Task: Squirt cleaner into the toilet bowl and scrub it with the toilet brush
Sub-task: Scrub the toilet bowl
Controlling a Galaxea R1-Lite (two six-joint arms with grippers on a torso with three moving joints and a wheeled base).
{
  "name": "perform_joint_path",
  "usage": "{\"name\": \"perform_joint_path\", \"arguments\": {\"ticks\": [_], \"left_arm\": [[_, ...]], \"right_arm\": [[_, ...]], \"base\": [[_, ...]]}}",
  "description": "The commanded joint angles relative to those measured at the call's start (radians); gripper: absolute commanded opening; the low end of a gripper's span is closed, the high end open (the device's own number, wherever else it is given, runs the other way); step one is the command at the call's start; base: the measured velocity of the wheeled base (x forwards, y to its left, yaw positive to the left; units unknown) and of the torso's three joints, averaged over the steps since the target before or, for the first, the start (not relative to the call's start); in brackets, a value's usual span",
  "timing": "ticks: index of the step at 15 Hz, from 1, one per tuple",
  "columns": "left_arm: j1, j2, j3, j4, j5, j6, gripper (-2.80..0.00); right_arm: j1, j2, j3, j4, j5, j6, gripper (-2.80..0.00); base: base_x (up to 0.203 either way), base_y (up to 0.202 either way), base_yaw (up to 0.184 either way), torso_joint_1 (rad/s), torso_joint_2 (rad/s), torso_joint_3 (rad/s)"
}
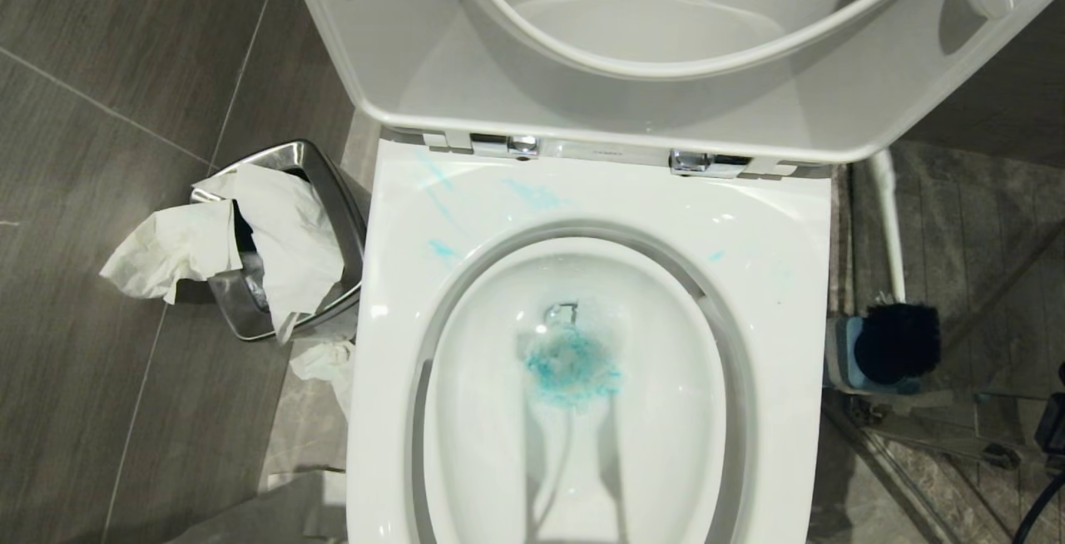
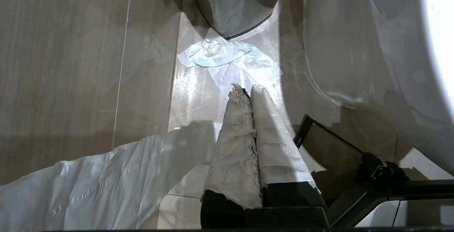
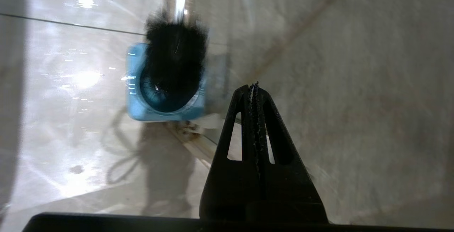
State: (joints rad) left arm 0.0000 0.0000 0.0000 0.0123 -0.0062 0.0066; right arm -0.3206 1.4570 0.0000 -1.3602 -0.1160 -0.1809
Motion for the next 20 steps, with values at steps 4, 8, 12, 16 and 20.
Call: {"name": "perform_joint_path", "arguments": {"ticks": [4,8,12,16,20], "left_arm": [[0.000,0.000,0.000,0.000,0.000,0.001,-2.80],[0.000,0.000,0.000,0.000,0.000,0.001,-2.80],[0.000,0.000,0.000,0.000,0.000,0.000,-2.80],[0.000,0.000,0.000,0.000,0.000,0.000,-2.80],[0.000,0.000,0.000,0.000,0.000,0.001,-2.80]], "right_arm": [[0.005,-0.004,0.000,-0.010,0.021,-0.011,-2.80],[0.005,0.019,-0.001,-0.002,0.047,-0.001,-2.80],[0.005,0.047,-0.113,0.050,0.053,0.031,-2.80],[0.006,0.097,-0.364,0.322,0.053,0.044,0.00],[0.093,0.180,-0.550,0.602,0.046,0.062,0.00]], "base": [[0.000,0.000,0.000,0.000,0.00,0.000],[0.000,0.000,0.000,0.000,0.00,0.000],[0.000,0.000,0.000,0.000,0.00,0.000],[0.000,0.000,0.000,0.000,0.00,0.000],[0.000,0.000,0.000,0.000,0.00,0.000]]}}
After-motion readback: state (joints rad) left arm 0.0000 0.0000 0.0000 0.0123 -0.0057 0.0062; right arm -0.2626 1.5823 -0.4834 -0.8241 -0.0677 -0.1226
